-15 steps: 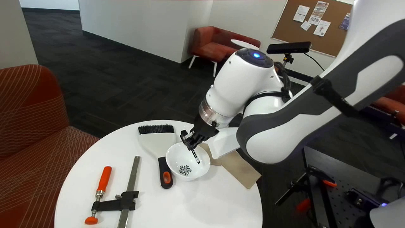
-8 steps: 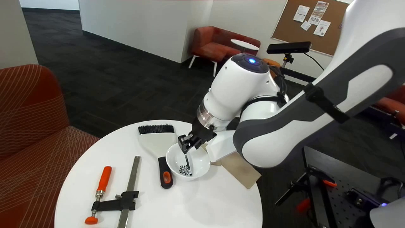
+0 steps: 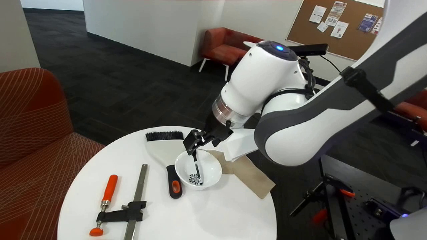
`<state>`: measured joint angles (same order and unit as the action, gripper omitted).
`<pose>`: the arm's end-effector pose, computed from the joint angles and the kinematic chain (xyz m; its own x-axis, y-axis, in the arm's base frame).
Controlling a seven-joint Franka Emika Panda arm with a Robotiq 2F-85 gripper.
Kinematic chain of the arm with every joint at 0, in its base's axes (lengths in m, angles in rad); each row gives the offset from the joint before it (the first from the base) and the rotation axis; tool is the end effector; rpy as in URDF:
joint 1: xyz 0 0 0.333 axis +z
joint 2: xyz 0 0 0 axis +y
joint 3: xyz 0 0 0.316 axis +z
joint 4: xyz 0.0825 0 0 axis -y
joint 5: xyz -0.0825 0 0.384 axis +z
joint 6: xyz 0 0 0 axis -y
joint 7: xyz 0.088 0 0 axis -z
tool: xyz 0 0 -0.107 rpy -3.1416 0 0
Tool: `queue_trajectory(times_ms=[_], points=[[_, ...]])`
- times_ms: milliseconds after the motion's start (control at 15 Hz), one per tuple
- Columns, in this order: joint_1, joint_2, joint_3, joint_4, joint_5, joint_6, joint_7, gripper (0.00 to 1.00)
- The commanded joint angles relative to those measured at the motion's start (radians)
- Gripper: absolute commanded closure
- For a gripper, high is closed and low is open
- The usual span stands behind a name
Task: Put the pen in the bowl
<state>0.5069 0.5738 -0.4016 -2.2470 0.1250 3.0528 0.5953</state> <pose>0.5573 0.0437 0.1579 0.8155 -0.4762 0.3289 -0.4981 -0.8669 -0.0200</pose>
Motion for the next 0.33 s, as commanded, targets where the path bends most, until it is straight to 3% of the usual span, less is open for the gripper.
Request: queue_trajectory(times_ms=[0,67,267], points=[[0.018,-0.097,-0.01,-0.088,-0.008,0.02,-0.003,0.0],[-0.005,-0.033,0.005,-0.025,-0.006,0.002,0.0,0.0],[-0.008,-0.035,0.005,-0.029,-0.006,0.001,0.0,0.0]])
